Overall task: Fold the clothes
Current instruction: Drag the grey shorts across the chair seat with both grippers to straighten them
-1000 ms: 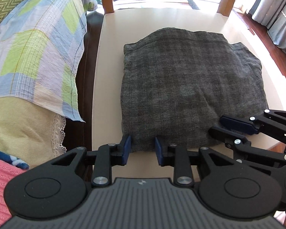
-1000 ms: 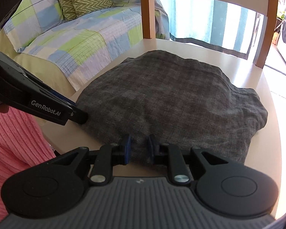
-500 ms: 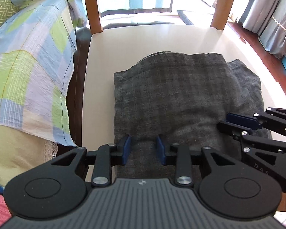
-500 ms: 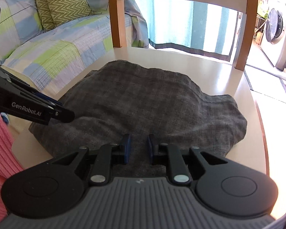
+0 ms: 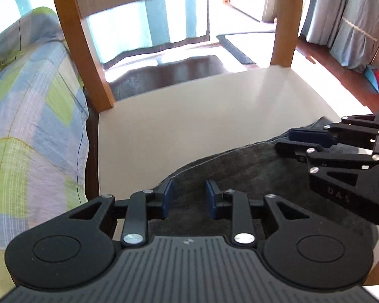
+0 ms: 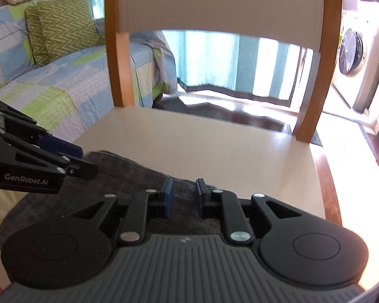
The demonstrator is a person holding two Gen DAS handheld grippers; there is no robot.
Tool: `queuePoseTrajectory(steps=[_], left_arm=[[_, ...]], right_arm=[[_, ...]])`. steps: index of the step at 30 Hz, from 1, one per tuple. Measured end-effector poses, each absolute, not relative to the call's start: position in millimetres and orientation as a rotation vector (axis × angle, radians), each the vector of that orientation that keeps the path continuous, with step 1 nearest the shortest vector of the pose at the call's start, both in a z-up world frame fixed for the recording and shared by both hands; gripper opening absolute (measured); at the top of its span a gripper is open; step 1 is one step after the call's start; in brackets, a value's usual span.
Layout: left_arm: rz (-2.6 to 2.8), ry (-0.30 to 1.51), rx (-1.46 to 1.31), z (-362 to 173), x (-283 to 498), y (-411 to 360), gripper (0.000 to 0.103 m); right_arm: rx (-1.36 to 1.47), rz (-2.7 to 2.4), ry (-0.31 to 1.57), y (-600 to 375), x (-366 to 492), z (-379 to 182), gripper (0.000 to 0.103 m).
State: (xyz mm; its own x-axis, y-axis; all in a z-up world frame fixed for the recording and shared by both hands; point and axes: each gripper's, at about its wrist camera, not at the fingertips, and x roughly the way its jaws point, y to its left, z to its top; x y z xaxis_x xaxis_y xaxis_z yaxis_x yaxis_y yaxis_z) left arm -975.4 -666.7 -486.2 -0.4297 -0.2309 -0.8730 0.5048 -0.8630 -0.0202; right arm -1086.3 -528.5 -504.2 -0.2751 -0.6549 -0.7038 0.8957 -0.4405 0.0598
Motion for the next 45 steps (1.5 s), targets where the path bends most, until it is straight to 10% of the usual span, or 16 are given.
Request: queuePoseTrajectory(steps=[45], left_arm=[[-2.249,0.228,1.288,-474.4,-866.5,-564.9,0.036]], right_arm=[[0.897,-1.860,0.395,-435.9,-1019.6,-500.1,0.017]])
